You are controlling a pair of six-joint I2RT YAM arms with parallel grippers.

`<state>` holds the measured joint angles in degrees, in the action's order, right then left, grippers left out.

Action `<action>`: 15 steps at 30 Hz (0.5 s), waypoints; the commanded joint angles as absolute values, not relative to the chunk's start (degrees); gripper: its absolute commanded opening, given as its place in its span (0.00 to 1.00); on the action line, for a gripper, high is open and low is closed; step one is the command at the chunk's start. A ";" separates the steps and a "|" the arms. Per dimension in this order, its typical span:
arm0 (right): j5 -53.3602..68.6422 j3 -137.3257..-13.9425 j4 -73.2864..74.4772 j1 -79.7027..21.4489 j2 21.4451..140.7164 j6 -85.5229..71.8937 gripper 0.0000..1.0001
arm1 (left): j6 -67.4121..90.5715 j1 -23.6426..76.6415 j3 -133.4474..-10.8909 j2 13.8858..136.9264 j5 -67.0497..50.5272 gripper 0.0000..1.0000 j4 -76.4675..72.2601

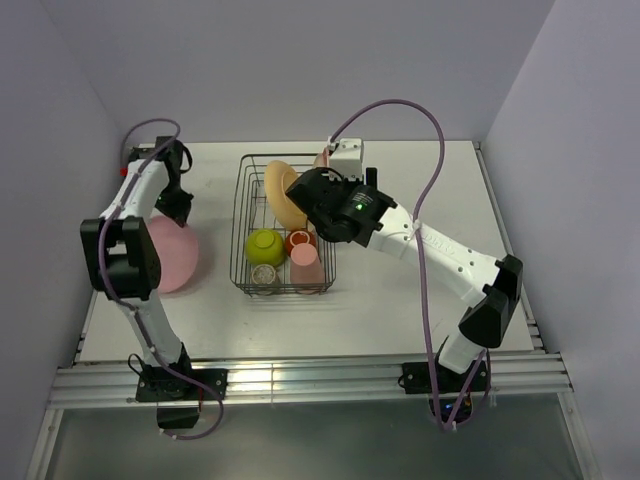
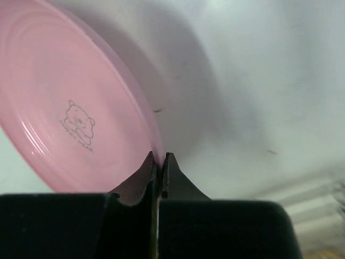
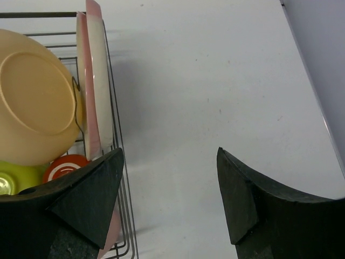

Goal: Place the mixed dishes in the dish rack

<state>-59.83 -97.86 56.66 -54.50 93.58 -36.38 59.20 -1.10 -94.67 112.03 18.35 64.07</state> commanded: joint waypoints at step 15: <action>-14.18 -85.08 30.16 -48.35 76.22 -29.71 0.90 | 52.79 -0.62 -75.44 60.74 -32.37 0.00 16.11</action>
